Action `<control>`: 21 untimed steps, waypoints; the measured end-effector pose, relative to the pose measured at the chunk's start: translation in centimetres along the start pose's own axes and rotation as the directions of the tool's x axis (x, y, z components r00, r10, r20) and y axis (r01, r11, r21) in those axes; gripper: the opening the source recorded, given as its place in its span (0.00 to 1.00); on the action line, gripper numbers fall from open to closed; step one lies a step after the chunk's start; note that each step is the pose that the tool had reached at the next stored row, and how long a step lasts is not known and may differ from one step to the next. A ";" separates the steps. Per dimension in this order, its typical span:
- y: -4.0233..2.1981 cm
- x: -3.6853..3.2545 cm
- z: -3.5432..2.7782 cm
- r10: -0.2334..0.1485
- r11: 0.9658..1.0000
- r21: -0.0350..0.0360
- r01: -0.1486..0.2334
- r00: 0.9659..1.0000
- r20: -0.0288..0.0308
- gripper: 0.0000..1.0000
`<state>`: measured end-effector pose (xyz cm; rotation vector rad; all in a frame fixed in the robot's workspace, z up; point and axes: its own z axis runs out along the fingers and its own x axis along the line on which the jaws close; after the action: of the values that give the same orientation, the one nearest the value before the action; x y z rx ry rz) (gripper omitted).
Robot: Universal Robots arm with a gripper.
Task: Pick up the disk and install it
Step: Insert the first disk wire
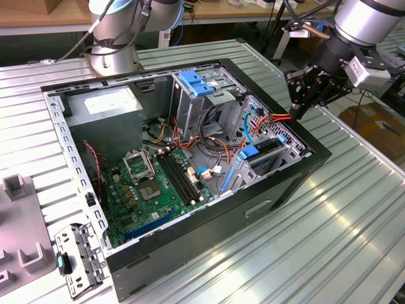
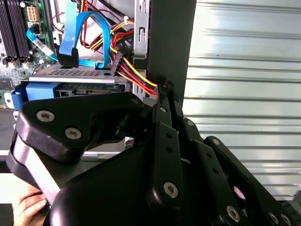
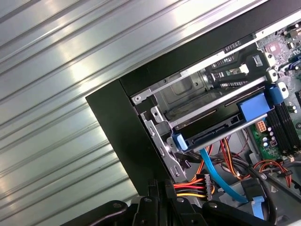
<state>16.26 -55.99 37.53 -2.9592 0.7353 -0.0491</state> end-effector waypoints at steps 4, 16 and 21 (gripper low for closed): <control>0.16 -0.29 -0.01 0.023 1.000 0.000 -0.023 1.000 -0.002 0.16; 0.87 -1.56 -0.04 0.093 0.996 0.000 -0.093 0.996 -0.009 0.16; 0.88 -1.56 0.05 0.212 0.977 0.001 -0.212 0.977 -0.021 0.16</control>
<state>14.48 -56.04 37.38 -2.8665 1.0495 -0.0638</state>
